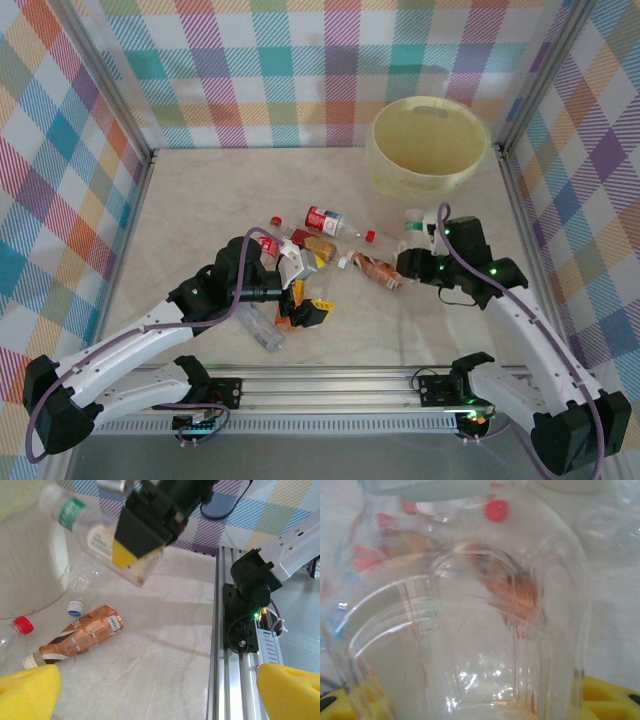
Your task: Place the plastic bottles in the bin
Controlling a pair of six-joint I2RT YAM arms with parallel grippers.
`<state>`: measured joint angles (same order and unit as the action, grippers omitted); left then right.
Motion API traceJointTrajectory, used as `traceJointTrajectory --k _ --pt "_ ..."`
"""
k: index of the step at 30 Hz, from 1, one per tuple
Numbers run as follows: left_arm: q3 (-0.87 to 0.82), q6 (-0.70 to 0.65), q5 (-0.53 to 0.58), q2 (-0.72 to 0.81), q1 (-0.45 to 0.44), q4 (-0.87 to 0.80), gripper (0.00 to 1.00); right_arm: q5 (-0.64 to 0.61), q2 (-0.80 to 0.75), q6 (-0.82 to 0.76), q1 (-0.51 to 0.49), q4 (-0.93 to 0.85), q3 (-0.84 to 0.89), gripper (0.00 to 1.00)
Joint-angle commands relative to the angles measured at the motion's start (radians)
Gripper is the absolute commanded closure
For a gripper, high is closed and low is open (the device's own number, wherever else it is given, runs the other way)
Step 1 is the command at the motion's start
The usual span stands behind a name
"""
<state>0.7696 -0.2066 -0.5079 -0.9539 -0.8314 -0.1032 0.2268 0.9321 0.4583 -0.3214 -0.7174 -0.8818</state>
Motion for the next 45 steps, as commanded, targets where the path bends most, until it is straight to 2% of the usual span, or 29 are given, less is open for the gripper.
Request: traceJointTrajectory --k 1,7,14,19,23,28,36,45 --pt "0.032 -0.010 -0.016 0.006 -0.016 0.011 0.00 0.137 -0.013 -0.020 -0.006 0.015 -0.128 0.49" --pt "0.030 -0.007 -0.005 0.012 -0.015 0.014 0.00 0.085 0.085 -0.064 -0.006 -0.009 -0.388 0.46" --pt "-0.002 -0.001 0.114 0.048 -0.015 0.081 0.00 -0.066 0.243 -0.119 -0.006 -0.050 -0.657 0.47" --pt "0.077 -0.003 0.143 0.021 -0.015 0.078 0.00 -0.233 0.361 -0.141 -0.005 -0.070 -0.798 0.47" --pt "0.148 -0.006 0.162 -0.024 -0.014 0.092 0.00 -0.317 0.449 -0.152 -0.002 -0.059 -0.879 0.47" --pt "0.231 -0.017 0.138 -0.113 -0.014 0.134 0.00 -0.414 0.596 -0.123 0.027 -0.130 -1.019 0.48" --pt "0.233 -0.009 0.105 -0.180 -0.012 0.245 0.00 -0.405 0.796 -0.054 0.105 -0.264 -1.206 0.49" --pt "0.089 0.059 0.160 -0.106 -0.010 0.379 0.00 -0.396 0.935 -0.035 0.130 -0.392 -1.296 0.49"
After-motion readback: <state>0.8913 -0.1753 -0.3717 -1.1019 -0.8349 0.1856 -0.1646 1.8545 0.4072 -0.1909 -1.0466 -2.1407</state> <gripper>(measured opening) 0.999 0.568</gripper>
